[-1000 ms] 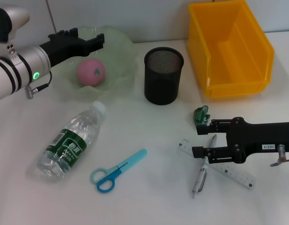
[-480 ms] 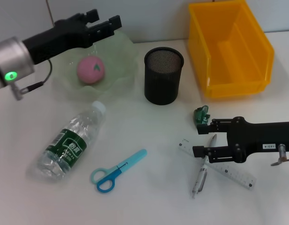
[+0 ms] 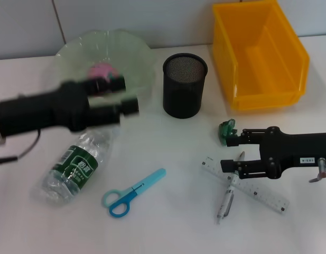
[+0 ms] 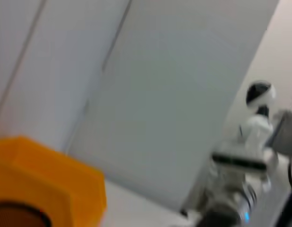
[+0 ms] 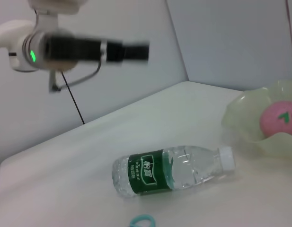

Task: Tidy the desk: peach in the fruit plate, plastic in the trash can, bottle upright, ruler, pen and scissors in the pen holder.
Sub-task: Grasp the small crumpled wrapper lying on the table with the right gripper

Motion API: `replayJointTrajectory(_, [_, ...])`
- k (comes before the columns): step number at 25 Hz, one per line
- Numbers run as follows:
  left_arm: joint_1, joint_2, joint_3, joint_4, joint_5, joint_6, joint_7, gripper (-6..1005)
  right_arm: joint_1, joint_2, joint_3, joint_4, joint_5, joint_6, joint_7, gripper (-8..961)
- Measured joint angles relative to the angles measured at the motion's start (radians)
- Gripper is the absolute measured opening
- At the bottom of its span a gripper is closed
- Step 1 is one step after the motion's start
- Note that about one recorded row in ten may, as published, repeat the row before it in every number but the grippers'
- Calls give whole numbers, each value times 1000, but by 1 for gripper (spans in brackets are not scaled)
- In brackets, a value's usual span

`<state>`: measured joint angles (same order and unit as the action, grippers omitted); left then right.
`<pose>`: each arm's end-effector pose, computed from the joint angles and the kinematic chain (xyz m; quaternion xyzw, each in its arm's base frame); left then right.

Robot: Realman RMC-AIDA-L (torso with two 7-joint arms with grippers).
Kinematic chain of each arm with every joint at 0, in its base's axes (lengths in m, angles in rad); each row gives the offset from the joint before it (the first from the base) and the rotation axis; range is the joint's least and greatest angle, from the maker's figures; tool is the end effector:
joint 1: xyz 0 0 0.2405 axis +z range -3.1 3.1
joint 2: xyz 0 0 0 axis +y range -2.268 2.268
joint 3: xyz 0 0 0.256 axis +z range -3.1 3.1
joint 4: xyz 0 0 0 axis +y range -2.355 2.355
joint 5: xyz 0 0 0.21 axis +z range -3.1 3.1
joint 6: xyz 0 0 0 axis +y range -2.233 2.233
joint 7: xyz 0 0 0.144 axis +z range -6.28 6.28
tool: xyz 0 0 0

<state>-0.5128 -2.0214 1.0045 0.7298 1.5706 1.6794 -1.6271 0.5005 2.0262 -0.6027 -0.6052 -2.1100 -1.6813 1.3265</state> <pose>-0.2036 0.3283 0.0198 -0.9101 -0.2215 -0.3497 0.0184 0.2873 0.3048 0.0138 -0.9444 0.2182 0.2274 0.0939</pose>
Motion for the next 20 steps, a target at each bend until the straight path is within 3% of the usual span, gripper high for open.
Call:
replayJointTrajectory(2, [3,-19,2,-2,76,2,23,850,-2,-3,0,-1,0,0,0,731])
replayJointTrajectory(3, [3,-41,12,1,162,-1,69,850,-3,-5,0,-2,0,2,1,731])
replayJointTrajectory(6, [0,-49,42,-12,200,-16,113,852,-3,-6,0,-2,0,6,1,730])
replayJointTrajectory(9, [-1,-49,90,-39,202,-60,158,854,-7,-9,1,-2,0,6,-1,730])
replayJointTrajectory(15, [8,-48,97,-44,201,-93,187,855,-6,-11,2,-14,-4,6,3,730])
replayJointTrajectory(20, [3,-48,97,-44,201,-98,196,855,41,-22,1,-80,35,-16,180,729])
